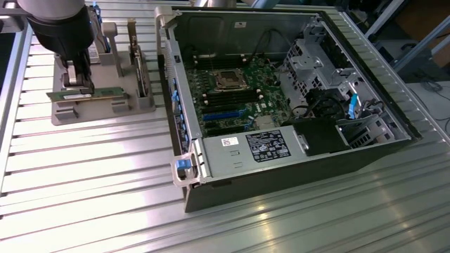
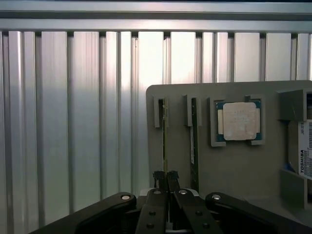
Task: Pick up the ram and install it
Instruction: 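Pick up the ram and move it above insertion slot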
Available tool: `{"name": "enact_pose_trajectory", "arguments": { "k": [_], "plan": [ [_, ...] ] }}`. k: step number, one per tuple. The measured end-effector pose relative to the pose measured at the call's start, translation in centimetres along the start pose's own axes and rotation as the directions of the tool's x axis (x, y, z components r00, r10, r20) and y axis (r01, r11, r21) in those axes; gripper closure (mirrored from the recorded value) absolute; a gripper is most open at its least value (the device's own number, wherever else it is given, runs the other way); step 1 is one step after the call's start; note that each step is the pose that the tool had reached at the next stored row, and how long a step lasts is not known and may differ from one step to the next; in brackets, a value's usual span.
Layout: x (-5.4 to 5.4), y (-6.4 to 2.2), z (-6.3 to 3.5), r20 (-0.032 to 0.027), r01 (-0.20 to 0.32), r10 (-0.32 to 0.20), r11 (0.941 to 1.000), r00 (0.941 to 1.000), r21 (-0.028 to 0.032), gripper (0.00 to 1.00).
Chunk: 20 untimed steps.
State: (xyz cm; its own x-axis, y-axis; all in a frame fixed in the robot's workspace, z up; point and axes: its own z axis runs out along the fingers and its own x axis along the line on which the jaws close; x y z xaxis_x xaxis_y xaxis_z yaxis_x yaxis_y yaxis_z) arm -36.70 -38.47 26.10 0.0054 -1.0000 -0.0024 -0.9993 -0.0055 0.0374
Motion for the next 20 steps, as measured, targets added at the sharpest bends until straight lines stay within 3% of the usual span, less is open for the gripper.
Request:
{"name": "enact_pose_trajectory", "arguments": {
  "k": [20],
  "plan": [
    [0.0,0.07,-1.76,0.0001,0.0,0.0,1.0,1.0,0.0001,0.88]
  ]
}}
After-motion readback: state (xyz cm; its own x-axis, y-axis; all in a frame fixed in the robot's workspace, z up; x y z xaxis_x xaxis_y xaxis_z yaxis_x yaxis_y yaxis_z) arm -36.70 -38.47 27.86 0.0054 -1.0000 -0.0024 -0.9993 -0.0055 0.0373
